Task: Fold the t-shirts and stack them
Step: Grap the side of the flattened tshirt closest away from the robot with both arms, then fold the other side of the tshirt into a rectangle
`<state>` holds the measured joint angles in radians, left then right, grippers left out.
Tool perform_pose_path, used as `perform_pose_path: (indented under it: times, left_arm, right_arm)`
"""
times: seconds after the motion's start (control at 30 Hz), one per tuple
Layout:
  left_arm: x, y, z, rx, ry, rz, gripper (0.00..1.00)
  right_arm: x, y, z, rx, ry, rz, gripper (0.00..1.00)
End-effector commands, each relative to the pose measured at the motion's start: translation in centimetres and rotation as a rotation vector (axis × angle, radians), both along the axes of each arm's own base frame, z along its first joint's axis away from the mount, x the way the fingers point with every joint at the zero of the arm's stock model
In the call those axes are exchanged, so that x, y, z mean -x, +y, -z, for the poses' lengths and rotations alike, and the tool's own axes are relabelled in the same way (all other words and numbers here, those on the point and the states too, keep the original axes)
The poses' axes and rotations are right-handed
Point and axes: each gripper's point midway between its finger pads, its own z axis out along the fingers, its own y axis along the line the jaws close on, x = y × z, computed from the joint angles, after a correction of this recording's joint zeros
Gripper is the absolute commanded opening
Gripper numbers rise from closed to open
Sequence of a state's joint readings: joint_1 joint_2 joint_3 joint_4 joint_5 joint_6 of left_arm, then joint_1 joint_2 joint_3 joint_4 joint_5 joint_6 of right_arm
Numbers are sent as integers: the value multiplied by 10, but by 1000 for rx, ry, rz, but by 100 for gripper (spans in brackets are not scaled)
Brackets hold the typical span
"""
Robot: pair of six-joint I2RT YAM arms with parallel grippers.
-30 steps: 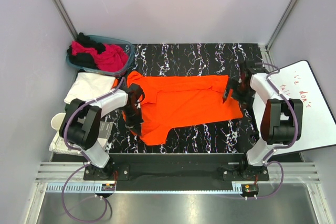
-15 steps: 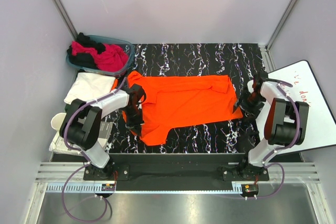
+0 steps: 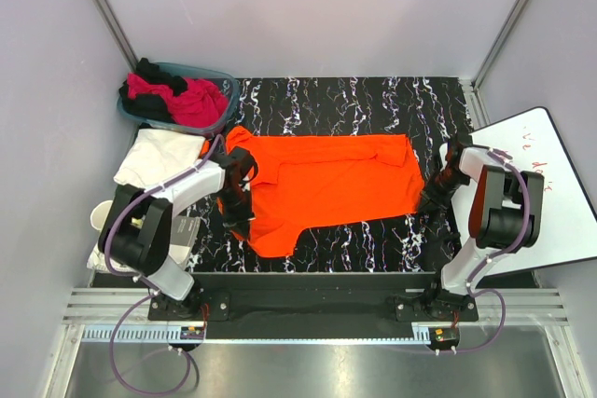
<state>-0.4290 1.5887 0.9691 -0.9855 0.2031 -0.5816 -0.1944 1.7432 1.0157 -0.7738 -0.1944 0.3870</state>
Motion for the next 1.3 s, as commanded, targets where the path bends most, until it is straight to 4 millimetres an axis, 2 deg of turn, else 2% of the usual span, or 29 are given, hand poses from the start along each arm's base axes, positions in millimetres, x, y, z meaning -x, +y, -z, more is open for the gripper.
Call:
perform_pose_path:
  times: [0.0,0.17,0.3,0.4,0.57,0.77,0.9,1.03,1.13,1.17,1.23,1.27]
  left_arm:
    - [-17,-4,-32,20,-111,-12,0]
    - [-40,-10,-65,41,-208,-22,0]
    - [-60,-15,-87,52,-288,-39,0]
    - [-74,-11,-95,44,-324,-67,0]
    - [-95,4,-98,39,-335,-136,0]
    - [-127,8,-112,59,-380,-182,0]
    - [-142,6,-112,67,-377,-200,0]
    - [-155,4,-113,65,-382,-217,0]
    - [-161,11,-112,54,-382,-250,0]
    - [-163,13,-112,52,-385,-258,0]
    - [-169,18,-114,48,-394,-278,0]
    - [-172,20,-114,44,-396,-283,0]
  right_arm:
    - [-13,7,-27,-26,-124,-39,0]
    - [-25,6,-56,-15,-209,-65,0]
    - [-33,11,-61,-48,-228,-61,0]
    - [-46,10,-67,-52,-260,-68,0]
    - [-65,11,-62,-78,-256,-72,0]
    - [-103,12,-71,-72,-301,-102,0]
    - [-117,17,-58,-83,-274,-125,0]
    - [-134,27,-58,-87,-288,-154,0]
    - [-144,34,-54,-84,-285,-177,0]
    - [-145,35,-46,-87,-265,-180,0]
    - [-152,37,-43,-76,-267,-189,0]
    - [-153,38,-33,-70,-244,-189,0]
